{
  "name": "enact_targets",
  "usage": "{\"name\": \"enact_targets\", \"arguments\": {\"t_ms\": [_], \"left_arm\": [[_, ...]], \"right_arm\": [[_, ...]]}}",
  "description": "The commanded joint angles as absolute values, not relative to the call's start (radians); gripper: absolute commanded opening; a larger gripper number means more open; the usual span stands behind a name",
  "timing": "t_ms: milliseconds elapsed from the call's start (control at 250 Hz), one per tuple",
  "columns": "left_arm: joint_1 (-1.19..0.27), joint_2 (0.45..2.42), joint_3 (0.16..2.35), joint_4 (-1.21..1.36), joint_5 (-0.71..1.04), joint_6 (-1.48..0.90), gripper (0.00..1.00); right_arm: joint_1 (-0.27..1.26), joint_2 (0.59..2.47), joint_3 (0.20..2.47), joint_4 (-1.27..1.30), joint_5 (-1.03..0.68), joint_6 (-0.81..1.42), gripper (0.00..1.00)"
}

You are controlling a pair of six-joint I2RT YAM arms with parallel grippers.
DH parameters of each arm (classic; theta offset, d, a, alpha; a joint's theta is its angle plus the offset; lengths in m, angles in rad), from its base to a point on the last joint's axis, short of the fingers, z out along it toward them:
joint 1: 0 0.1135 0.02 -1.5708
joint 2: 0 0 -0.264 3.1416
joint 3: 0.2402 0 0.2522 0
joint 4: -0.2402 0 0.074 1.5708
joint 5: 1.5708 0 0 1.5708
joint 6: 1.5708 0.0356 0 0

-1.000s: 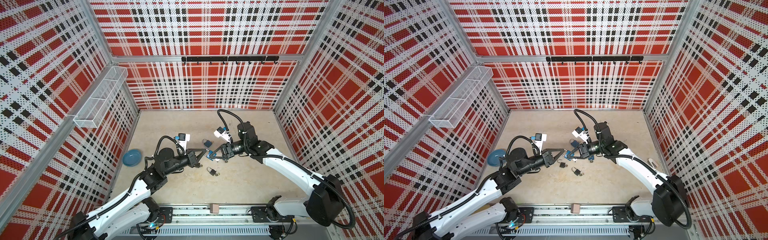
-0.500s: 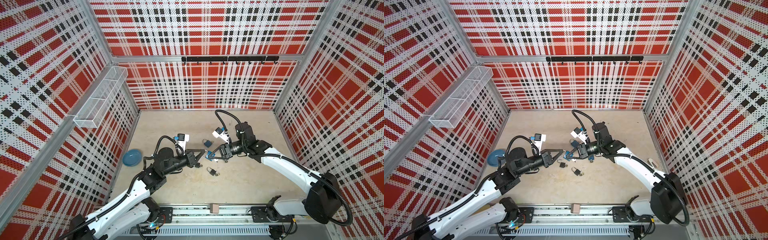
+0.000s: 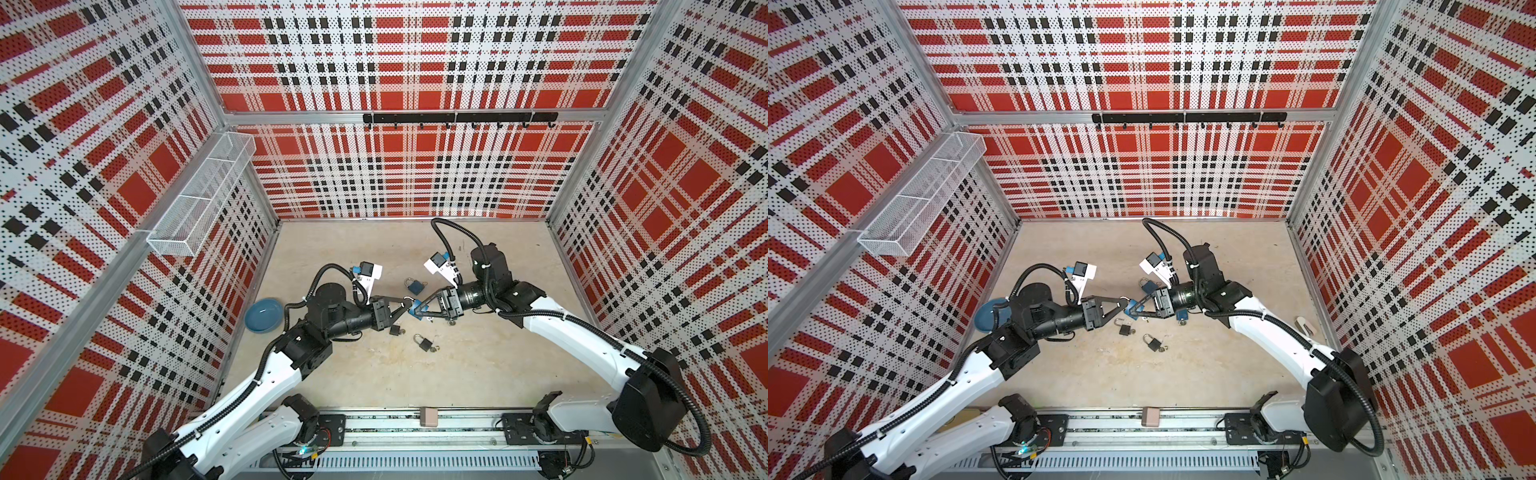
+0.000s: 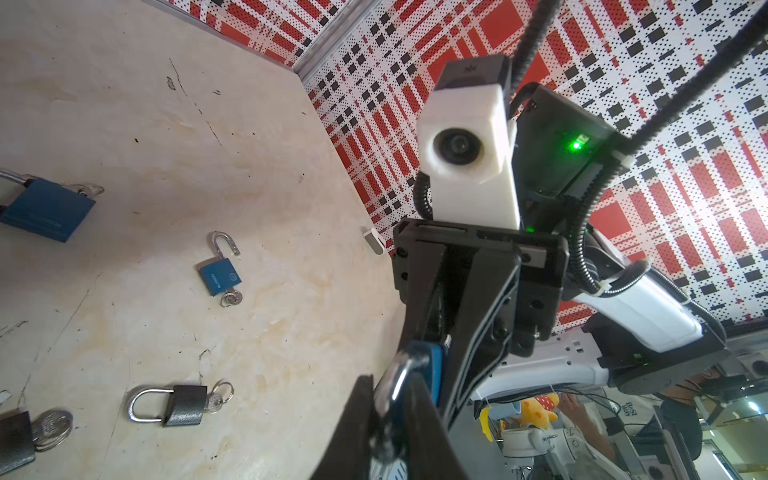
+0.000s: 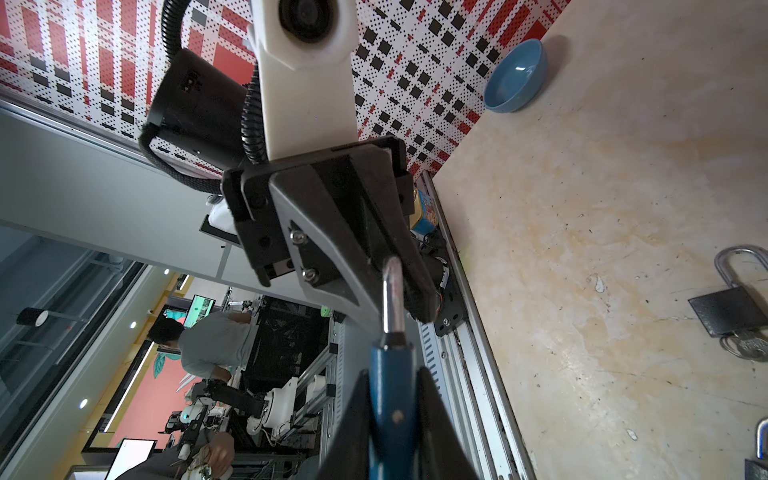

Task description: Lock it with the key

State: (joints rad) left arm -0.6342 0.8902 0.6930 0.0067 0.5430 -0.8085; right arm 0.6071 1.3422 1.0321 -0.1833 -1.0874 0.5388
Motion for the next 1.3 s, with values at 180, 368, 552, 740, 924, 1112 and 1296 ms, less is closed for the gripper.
{"name": "enact_targets", "arguments": {"t_ms": [180,368,552,740,924,1112,1296], "left_arm": [[-0.649,0.870,0.722,0.040,0.643,-0.808,0.00],[-0.639,0.858,0.701,0.048,0.594,-0.822,0.00],[-0.614,0.807,0.666,0.067,0.487,-0.851,0.00],[-0.567,0.760,0.655,0.076,0.435,-0.860,0.00],[-0.550,0.764,0.679,0.082,0.452,-0.865,0.00],[-0.548,0.779,0.701,0.090,0.470,-0.872,0.00],[-0.548,0.795,0.709,0.100,0.476,-0.875,0.00]], "right_arm": [[0.614,1.343,1.057,-0.103,-1.014,0.523,0.00],[0.616,1.332,1.046,-0.109,-1.000,0.513,0.00],[0.610,1.303,1.022,-0.105,-0.978,0.503,0.44],[0.586,1.259,0.968,-0.025,-0.983,0.562,0.48],[0.584,1.252,0.944,0.035,-1.012,0.592,0.49],[0.584,1.270,0.942,0.065,-1.019,0.605,0.49],[0.586,1.300,0.957,0.089,-1.041,0.620,0.36]]}}
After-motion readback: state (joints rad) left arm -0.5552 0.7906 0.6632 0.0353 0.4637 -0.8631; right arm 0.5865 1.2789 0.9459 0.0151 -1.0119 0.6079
